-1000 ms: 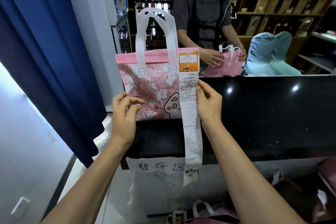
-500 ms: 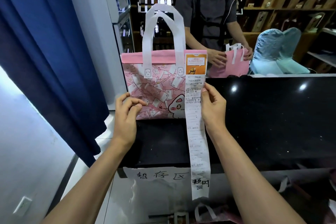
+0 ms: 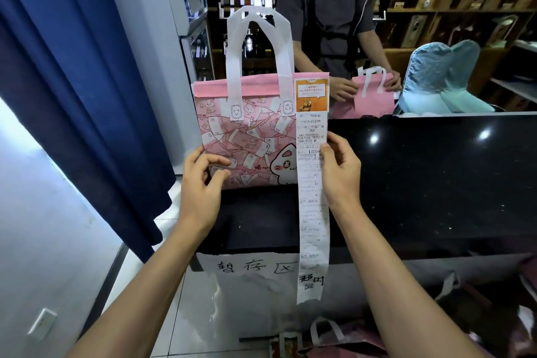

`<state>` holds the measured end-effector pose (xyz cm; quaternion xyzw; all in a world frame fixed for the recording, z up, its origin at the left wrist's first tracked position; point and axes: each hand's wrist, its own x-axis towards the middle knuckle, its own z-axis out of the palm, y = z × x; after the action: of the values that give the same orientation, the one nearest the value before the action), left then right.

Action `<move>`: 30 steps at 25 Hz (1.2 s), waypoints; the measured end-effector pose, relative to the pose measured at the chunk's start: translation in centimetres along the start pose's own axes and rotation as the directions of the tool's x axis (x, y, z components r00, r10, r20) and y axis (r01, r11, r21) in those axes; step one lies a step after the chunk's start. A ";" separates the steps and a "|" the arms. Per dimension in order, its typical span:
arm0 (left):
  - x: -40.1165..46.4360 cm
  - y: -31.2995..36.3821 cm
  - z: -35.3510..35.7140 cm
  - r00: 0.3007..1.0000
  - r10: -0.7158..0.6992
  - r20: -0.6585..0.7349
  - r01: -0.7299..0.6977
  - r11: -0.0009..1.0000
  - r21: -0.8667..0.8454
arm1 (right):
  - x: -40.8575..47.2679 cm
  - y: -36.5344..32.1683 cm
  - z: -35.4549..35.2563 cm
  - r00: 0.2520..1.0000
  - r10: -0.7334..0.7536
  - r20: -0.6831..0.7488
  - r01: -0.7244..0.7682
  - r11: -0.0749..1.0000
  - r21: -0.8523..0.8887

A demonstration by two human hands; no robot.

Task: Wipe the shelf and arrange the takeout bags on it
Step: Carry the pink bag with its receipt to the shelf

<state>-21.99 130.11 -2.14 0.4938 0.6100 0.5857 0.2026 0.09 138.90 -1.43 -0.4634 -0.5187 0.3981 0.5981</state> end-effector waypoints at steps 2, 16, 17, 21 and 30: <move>-0.1 0.2 0.0 1.000 -0.005 0.001 0.005 1.000 0.023 | -0.1 0.1 -0.1 1.000 0.003 -0.002 -0.003 1.000 -0.019; 0.2 1.2 0.0 0.994 -0.104 0.029 0.100 0.987 0.127 | -0.1 -0.9 -0.6 0.999 0.026 0.042 -0.020 0.990 -0.139; 0.4 1.2 0.0 0.994 -0.107 0.035 0.102 0.986 0.133 | -0.1 -1.0 -0.6 0.999 0.028 0.042 -0.022 0.990 -0.140; 0.7 1.4 -0.1 0.994 -0.101 0.041 0.095 0.987 0.131 | -0.5 -1.3 -0.7 0.999 0.029 0.027 -0.024 0.989 -0.146; 0.0 2.7 -0.7 0.999 -0.043 0.010 0.042 0.995 0.086 | -1.4 -1.9 -1.2 1.000 -0.003 -0.011 0.002 0.998 -0.070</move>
<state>-21.61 129.28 0.49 0.4922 0.6437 0.5518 0.1972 1.09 136.90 0.05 -0.4856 -0.5297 0.3762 0.5849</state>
